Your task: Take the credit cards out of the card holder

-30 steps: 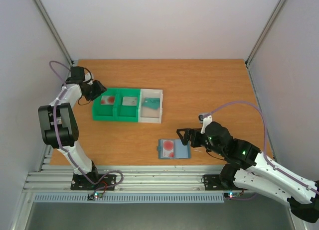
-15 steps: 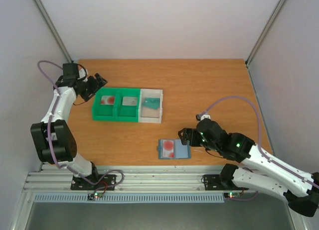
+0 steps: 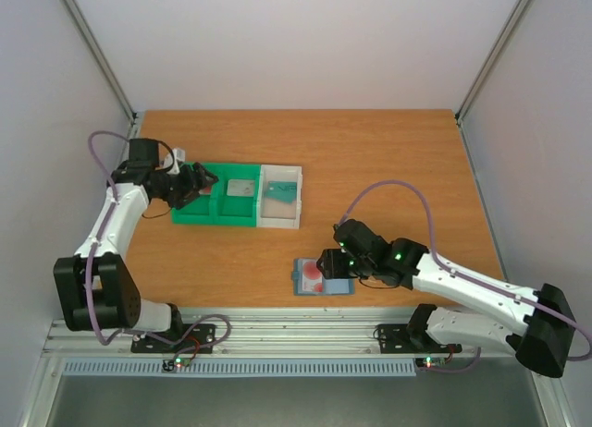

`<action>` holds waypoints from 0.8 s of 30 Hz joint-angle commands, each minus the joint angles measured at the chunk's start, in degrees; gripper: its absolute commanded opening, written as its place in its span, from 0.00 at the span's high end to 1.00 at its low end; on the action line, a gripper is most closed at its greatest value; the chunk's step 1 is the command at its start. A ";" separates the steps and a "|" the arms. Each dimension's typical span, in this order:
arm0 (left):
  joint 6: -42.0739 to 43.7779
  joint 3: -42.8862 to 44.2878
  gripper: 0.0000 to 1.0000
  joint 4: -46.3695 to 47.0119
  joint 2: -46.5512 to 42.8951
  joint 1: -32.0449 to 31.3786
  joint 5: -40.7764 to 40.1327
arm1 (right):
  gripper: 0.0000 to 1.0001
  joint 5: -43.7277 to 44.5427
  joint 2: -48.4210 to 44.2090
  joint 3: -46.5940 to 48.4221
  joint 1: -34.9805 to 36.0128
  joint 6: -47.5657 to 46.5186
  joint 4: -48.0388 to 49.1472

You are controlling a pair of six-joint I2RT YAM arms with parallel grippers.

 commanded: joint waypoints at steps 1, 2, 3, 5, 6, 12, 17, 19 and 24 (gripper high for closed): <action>4.59 -2.33 0.24 -2.77 -2.91 -3.15 5.93 | 0.46 -2.28 4.21 0.68 0.10 -0.68 3.16; 5.01 -2.75 0.28 -3.06 -3.31 -4.07 5.89 | 0.51 -2.19 4.63 0.39 0.12 -0.72 3.89; 5.08 -3.35 0.32 -2.83 -4.33 -5.15 6.04 | 0.55 -2.15 4.92 -0.09 0.12 -0.61 4.80; 5.02 -4.26 0.44 -2.79 -5.63 -6.99 6.99 | 0.60 -2.28 5.56 -1.26 0.12 -0.50 6.87; 4.82 -4.60 0.51 -2.80 -6.19 -8.57 7.20 | 0.62 -2.52 6.16 -1.59 0.12 -0.67 7.93; 1.14 -7.86 0.74 -1.24 -10.45 -12.48 7.42 | 0.66 -4.57 12.09 -0.83 -0.12 -2.74 10.37; -1.81 -11.88 0.95 1.98 -13.57 -17.29 5.72 | 0.67 -9.92 15.41 -2.48 -3.21 -3.43 14.15; -4.54 -13.96 0.99 4.80 -14.24 -19.05 5.32 | 0.68 -12.26 16.35 -2.85 -3.79 -3.70 15.32; -9.40 -16.14 1.00 11.07 -13.44 -25.18 2.85 | 0.71 -14.27 17.75 -5.46 -5.66 -3.59 17.75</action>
